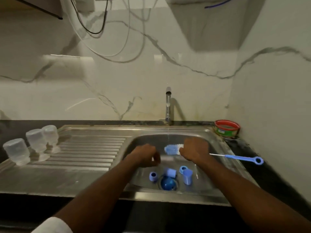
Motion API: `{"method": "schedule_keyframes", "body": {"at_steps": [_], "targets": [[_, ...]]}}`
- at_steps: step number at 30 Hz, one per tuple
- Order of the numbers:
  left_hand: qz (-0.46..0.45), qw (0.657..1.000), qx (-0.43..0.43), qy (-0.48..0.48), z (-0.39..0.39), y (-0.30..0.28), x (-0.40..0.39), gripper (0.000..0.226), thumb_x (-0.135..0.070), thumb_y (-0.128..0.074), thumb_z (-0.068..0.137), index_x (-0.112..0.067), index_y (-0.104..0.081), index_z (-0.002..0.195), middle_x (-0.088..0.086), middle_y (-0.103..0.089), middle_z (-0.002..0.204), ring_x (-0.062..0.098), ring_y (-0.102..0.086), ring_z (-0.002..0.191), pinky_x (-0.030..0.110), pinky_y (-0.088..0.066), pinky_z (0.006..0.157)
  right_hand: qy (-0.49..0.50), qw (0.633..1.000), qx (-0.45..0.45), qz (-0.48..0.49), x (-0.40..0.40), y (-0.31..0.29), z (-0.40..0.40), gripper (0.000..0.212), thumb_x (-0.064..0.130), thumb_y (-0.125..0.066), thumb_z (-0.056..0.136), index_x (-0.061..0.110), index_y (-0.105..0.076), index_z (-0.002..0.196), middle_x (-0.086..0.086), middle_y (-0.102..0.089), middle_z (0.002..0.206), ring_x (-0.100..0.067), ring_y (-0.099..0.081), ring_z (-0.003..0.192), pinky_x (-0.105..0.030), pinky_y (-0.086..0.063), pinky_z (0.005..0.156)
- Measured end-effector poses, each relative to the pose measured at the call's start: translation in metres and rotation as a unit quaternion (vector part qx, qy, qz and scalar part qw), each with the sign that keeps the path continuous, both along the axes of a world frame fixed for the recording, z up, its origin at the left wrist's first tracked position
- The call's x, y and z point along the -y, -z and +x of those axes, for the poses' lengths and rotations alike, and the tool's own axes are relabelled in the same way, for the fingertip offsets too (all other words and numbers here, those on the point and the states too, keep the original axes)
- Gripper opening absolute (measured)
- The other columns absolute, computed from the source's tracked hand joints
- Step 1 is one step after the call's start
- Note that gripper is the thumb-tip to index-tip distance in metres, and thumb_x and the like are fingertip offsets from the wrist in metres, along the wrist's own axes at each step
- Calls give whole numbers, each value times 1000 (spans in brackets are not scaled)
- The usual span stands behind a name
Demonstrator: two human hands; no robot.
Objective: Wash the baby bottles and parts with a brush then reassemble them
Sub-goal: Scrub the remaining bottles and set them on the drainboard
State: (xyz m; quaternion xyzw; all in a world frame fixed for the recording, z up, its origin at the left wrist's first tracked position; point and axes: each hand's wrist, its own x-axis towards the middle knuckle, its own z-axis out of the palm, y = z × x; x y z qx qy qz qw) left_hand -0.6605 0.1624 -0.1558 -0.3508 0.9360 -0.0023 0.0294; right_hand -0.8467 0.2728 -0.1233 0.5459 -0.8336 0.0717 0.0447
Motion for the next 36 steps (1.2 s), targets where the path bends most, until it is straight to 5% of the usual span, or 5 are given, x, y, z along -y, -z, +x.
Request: {"method": "schedule_keyframes", "body": {"at_steps": [10,16,22,26,36], "targets": [[255,937,229,73,-52,65,30,34,-15,-79,86,-17,-72,119,-1,-70,119,18,-63,108,37,-48,105,-11,998,9,63,29,47,-36,30,40,-56,96,22,-65,119,-2,-66,118,-24,-64,107,-31,-38,74],[358,905,232,-11,-62,83,23,35,-8,-72,91,-15,-65,125,-2,-62,112,28,-60,119,39,-53,93,-43,992,42,115,41,57,-29,18,36,-61,85,20,-65,78,4,-60,73,-17,-60,73,-29,-44,65],[350,915,203,10,-59,75,17,33,-16,-71,93,-22,-63,125,6,-66,114,23,-65,100,47,-54,98,-30,991,69,108,33,51,-32,31,43,-62,88,16,-72,78,1,-72,82,-18,-68,80,-30,-49,69],[153,983,78,59,-69,68,25,33,-36,-69,93,-36,-63,126,-4,-67,117,17,-60,106,37,-50,92,4,998,31,54,28,43,-37,34,48,-58,94,21,-66,113,-3,-67,113,-24,-64,102,-33,-41,74],[51,975,195,94,-78,79,34,40,-42,-70,90,-35,-60,127,-1,-62,125,21,-61,108,37,-48,86,34,998,39,24,28,44,-46,37,48,-59,96,20,-64,118,-4,-67,114,-24,-63,102,-33,-40,73]]}}
